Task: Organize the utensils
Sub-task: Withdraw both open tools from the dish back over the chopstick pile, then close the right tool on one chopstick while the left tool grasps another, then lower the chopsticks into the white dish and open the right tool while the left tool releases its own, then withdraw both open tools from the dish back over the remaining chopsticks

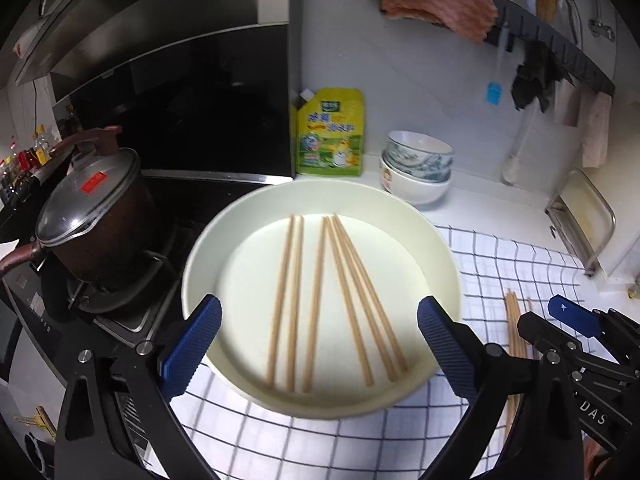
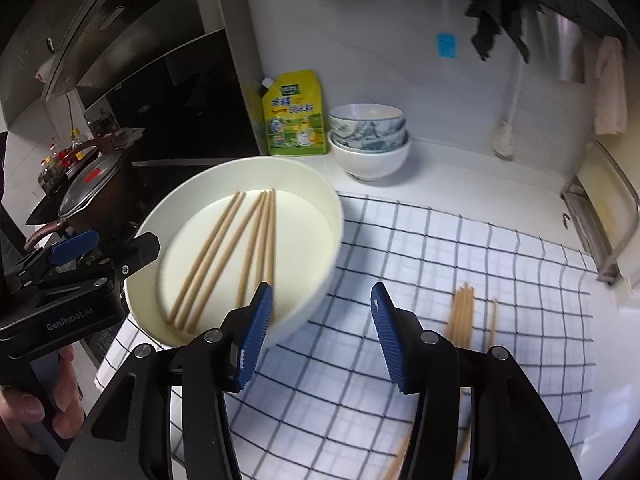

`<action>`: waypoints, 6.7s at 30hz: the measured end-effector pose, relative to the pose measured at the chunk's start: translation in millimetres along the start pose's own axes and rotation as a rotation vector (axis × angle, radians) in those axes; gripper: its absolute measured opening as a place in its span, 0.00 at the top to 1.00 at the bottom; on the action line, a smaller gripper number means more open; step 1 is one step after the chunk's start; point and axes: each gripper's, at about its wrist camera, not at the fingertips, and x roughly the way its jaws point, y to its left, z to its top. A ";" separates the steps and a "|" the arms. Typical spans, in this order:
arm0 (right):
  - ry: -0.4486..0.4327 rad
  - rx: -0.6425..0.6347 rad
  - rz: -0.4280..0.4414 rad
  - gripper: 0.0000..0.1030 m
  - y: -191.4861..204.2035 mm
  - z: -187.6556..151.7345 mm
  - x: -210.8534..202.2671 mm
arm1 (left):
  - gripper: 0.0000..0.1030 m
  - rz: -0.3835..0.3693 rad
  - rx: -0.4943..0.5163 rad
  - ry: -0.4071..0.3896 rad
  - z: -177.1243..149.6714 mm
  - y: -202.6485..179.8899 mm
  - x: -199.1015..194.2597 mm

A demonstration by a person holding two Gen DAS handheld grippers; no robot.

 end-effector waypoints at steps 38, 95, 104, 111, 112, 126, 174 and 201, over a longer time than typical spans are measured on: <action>0.163 0.241 -0.116 0.45 -152.9 -119.6 28.9 | 0.06 -0.092 0.188 0.215 -91.0 -145.5 60.5; 0.152 0.020 -0.155 0.89 -158.6 -120.0 51.2 | 0.78 -0.201 0.319 0.285 -107.3 -218.8 102.9; 0.142 0.075 -0.119 0.94 -164.0 -118.6 42.5 | 0.93 -0.265 0.273 0.323 -102.8 -212.8 100.5; 0.103 0.110 -0.097 0.94 -160.2 -100.0 21.8 | 0.93 -0.287 0.239 0.276 -80.0 -199.7 78.3; 0.093 0.109 -0.091 0.94 -157.1 -95.2 18.0 | 0.93 -0.287 0.233 0.265 -74.6 -196.3 74.3; -0.013 -0.021 0.079 0.94 -46.4 6.6 17.6 | 0.93 -0.158 0.113 0.118 -2.1 -80.9 31.5; 0.072 -0.024 0.042 0.61 51.4 48.0 90.6 | 0.15 -0.020 -0.015 0.144 26.9 56.9 86.0; 0.016 0.101 -0.041 0.54 -48.0 -14.1 -4.7 | 0.08 -0.073 0.087 0.048 -4.2 -38.8 14.4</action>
